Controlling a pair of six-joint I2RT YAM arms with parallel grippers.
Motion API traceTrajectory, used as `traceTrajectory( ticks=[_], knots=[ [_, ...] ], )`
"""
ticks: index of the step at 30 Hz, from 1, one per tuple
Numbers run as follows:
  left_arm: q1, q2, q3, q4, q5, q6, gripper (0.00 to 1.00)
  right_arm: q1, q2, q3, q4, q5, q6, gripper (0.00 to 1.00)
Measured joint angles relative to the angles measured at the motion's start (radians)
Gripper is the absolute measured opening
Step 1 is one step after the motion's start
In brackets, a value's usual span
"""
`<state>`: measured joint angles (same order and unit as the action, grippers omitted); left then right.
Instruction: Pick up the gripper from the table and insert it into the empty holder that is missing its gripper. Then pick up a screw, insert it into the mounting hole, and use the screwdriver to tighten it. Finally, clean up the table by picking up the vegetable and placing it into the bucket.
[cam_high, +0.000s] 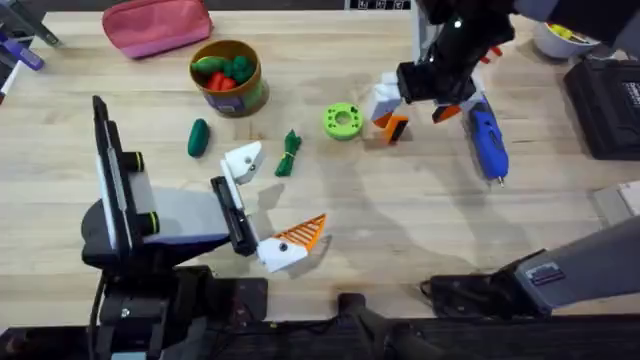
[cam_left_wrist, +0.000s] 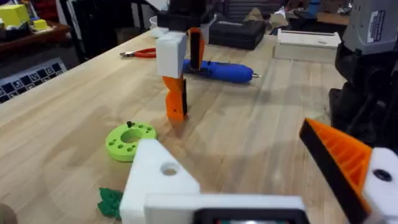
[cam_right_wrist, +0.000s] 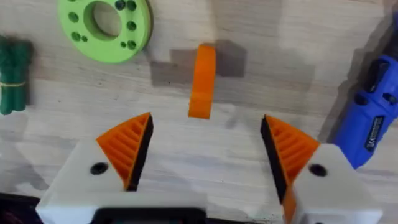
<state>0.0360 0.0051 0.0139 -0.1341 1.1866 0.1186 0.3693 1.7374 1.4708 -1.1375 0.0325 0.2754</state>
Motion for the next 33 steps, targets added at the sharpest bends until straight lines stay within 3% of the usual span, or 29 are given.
traceTrajectory(
  ticks=[16, 24, 33],
  knots=[
    [0.0, 0.0, 0.0, 0.0, 0.0, 0.0, 0.985, -0.016, 0.08, 0.0, 0.062, -0.003, 0.04, 0.911],
    [0.0, 0.0, 0.0, 0.0, 0.0, 0.0, 0.985, -0.011, 0.082, 0.0, 0.075, -0.003, 0.066, 0.746],
    [0.0, 0.0, 0.0, 0.0, 0.0, 0.0, 0.985, -0.011, 0.082, 0.0, 0.075, -0.003, 0.077, 0.473]
  ],
)
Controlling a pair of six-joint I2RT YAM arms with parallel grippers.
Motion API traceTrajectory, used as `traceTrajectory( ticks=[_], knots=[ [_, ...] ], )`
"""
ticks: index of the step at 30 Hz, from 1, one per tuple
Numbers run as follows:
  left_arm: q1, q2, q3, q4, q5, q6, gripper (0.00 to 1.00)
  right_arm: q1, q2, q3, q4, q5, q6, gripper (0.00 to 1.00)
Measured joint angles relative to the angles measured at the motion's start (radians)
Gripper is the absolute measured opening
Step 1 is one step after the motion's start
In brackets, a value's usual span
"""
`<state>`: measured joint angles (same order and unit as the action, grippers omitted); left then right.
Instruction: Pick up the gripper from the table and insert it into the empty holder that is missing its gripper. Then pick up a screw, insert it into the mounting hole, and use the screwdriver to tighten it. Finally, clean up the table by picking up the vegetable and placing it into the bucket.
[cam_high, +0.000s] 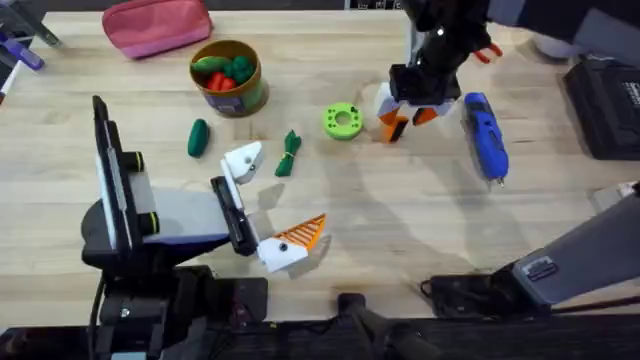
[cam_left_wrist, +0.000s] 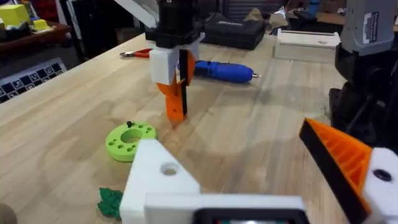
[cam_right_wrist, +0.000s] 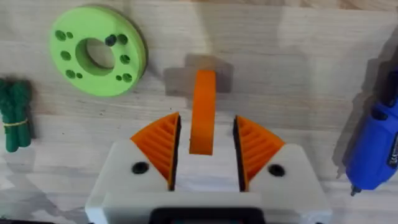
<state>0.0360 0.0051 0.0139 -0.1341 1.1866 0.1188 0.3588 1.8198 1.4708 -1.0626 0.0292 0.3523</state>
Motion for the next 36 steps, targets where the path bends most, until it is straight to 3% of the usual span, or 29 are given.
traceTrajectory(
  ticks=[2, 9, 27, 36],
  knots=[
    [0.0, 0.0, 0.0, 0.0, 0.0, 0.0, 0.985, 0.0, 0.0, 0.0, 0.0, 0.0, 0.0, 0.416],
    [0.0, 0.0, 0.0, 0.0, 0.0, 0.0, 0.985, 0.0, 0.0, 0.0, 0.003, 0.0, 0.007, 0.016],
    [0.0, 0.0, 0.0, 0.0, 0.0, 0.0, 0.985, 0.0, -0.015, 0.0, 0.015, 0.0, 0.007, 0.007],
    [0.0, 0.0, 0.0, 0.0, 0.0, 0.0, 0.985, 0.0, -0.276, 0.001, -0.005, 0.0, 0.016, 0.007]
  ],
)
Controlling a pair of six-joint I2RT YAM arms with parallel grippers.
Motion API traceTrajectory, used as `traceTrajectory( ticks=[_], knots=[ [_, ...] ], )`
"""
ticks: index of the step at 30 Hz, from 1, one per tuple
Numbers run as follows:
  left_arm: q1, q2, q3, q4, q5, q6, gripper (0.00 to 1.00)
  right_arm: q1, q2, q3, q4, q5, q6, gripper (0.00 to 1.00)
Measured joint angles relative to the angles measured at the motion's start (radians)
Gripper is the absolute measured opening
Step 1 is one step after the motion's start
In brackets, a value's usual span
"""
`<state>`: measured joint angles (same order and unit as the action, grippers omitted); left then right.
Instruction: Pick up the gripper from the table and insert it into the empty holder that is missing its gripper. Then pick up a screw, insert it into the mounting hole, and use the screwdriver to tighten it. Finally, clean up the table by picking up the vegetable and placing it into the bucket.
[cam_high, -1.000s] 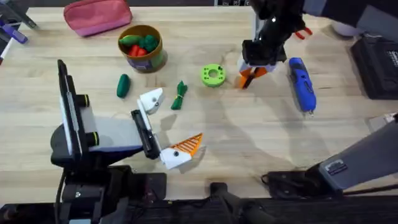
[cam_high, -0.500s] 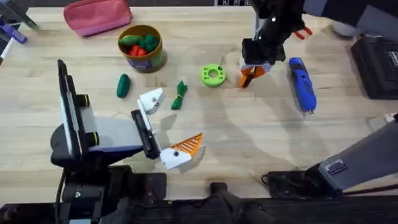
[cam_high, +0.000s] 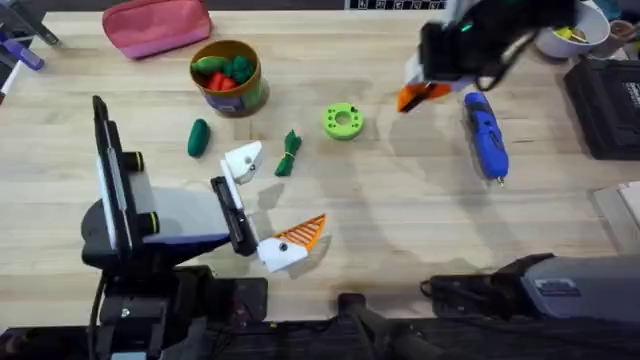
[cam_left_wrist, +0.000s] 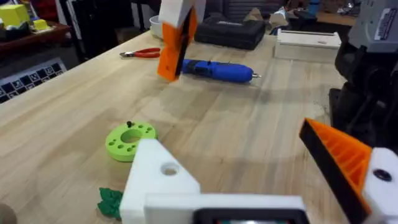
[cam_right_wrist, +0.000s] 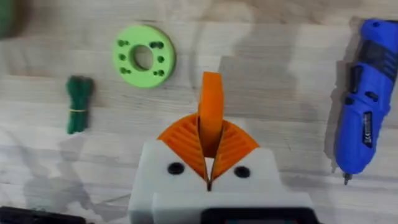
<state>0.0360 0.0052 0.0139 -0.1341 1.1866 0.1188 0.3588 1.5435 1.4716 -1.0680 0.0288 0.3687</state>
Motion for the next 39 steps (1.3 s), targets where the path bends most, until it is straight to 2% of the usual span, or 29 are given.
traceTrajectory(
  ticks=[10, 24, 29, 34, 39],
  knots=[
    [0.0, 0.0, 0.0, 0.0, 0.0, 0.0, 0.985, 0.035, -0.252, -0.021, 0.042, 0.0, 0.094, 0.006],
    [0.0, 0.0, 0.0, 0.0, 0.0, 0.0, 0.985, 0.171, -0.519, -0.349, 0.302, 0.0, 0.287, 0.006],
    [0.0, 0.0, 0.0, 0.0, 0.0, 0.0, 0.985, 0.172, -0.632, -0.498, 0.466, -0.03, 0.322, 0.006],
    [0.0, 0.0, 0.0, 0.0, 0.0, 0.0, 0.985, 0.1, -0.767, -0.715, 0.728, -0.158, 0.34, 0.006],
    [0.0, 0.0, 0.0, 0.0, 0.001, 0.0, 0.985, -0.02, -0.824, -0.907, 0.914, -0.392, 0.366, 0.006]
  ],
)
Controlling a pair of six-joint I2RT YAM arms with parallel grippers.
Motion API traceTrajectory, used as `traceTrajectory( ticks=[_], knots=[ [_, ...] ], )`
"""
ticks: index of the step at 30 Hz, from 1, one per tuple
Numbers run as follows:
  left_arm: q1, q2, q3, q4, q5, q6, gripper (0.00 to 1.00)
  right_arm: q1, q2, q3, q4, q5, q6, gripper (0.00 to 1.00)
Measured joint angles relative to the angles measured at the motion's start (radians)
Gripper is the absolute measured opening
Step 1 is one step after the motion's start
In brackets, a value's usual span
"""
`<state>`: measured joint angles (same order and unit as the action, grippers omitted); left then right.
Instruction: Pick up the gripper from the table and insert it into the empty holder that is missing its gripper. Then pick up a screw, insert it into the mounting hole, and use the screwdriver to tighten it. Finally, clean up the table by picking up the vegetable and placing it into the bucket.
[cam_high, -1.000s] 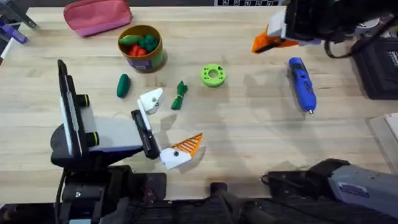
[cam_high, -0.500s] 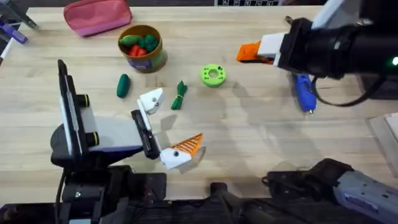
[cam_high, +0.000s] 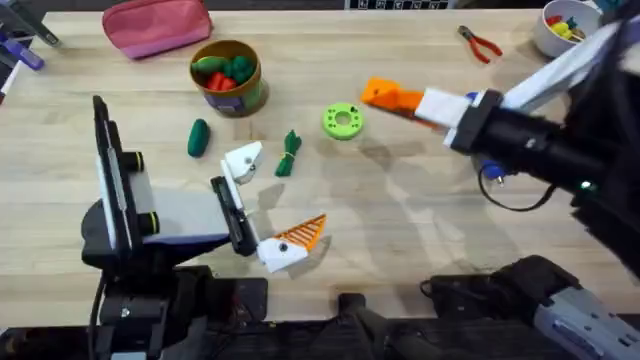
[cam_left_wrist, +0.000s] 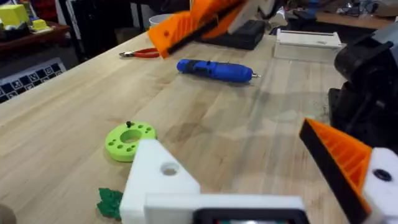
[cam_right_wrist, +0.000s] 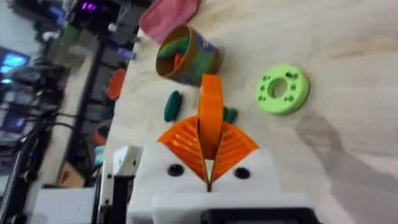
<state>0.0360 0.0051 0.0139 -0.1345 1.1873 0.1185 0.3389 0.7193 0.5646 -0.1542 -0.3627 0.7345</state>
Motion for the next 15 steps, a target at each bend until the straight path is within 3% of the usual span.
traceTrajectory(
  ticks=[7, 15],
  knots=[
    [0.0, 0.0, 0.0, 0.0, 0.002, 0.0, 0.985, -0.125, 0.063, -0.103, 0.114, -0.289, 0.009, 0.006],
    [0.0, 0.0, 0.0, 0.0, 0.002, 0.0, 0.985, -0.135, 0.232, -0.106, 0.273, -0.517, -0.036, 0.006]
  ],
)
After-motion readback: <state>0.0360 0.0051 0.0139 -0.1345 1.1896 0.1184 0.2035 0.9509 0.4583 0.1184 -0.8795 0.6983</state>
